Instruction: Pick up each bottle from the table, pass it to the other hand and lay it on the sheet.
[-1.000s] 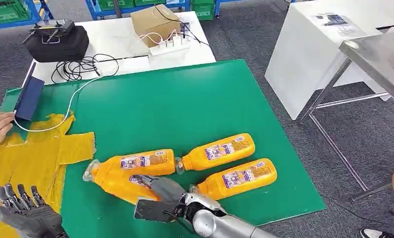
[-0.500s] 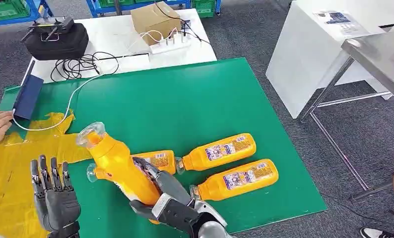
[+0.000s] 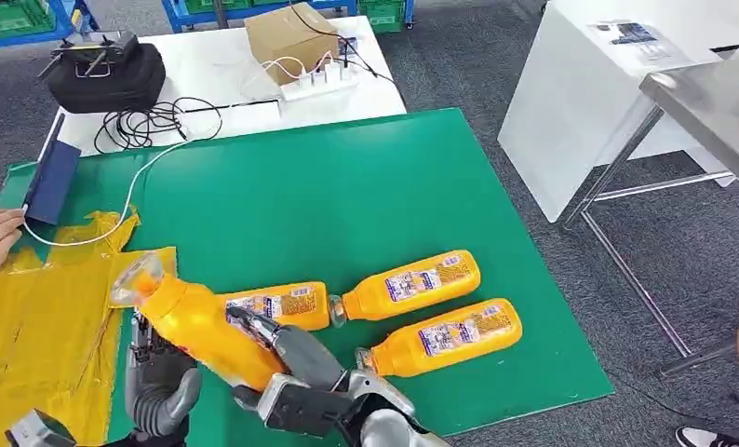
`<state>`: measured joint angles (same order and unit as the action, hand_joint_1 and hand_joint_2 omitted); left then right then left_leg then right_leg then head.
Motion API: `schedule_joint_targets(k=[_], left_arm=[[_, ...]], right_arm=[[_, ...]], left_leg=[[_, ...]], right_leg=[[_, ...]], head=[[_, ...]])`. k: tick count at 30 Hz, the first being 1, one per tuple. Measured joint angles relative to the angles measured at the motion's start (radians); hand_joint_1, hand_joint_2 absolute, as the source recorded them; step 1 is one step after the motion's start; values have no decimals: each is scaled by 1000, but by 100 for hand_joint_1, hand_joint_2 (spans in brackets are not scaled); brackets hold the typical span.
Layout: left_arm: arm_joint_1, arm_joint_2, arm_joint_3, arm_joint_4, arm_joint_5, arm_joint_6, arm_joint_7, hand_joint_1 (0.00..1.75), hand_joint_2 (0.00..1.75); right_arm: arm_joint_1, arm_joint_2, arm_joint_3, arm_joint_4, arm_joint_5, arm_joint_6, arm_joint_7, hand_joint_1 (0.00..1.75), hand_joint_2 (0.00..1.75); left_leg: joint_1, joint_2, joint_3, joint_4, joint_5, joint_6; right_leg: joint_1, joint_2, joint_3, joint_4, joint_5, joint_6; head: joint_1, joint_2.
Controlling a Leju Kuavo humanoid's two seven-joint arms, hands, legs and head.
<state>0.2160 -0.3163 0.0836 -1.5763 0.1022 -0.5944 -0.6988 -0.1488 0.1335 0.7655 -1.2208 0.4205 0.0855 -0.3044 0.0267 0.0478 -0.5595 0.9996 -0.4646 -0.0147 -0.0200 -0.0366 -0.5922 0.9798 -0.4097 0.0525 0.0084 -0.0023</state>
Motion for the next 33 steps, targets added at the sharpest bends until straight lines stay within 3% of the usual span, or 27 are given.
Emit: schedule_joint_targets(k=[12,19,20,23,26,33], left_arm=[[5,34,-5,0,-32,11,-5,0,175],[5,34,-5,0,-34,13,-5,0,175],[5,36,-5,0,-37,16,-5,175,175],[8,59,-13,11,-83,66,-5,175,175],[0,107,-64,57,-137,208,-8,175,175],[-10,122,-75,77,-137,221,-9,175,175]], right_arm=[[-101,35,90,142,43,9,11,175,175],[-104,36,92,145,43,10,11,175,175],[-108,37,96,151,43,9,11,175,175],[-154,46,140,211,44,9,20,175,175],[-179,44,185,251,35,-2,28,175,175],[-178,37,197,256,31,-4,30,175,175]], left_leg=[[0,0,0,0,0,0],[0,0,0,0,0,0],[0,0,0,0,0,0],[0,0,0,0,0,0],[0,0,0,0,0,0],[0,0,0,0,0,0]], right_leg=[[0,0,-1,0,0,0],[0,0,-1,0,0,0],[0,0,-1,0,0,0],[0,0,-1,0,0,0],[0,0,-1,0,0,0],[0,0,-1,0,0,0]], head=[[0,0],[0,0],[0,0],[0,0],[0,0],[0,0]])
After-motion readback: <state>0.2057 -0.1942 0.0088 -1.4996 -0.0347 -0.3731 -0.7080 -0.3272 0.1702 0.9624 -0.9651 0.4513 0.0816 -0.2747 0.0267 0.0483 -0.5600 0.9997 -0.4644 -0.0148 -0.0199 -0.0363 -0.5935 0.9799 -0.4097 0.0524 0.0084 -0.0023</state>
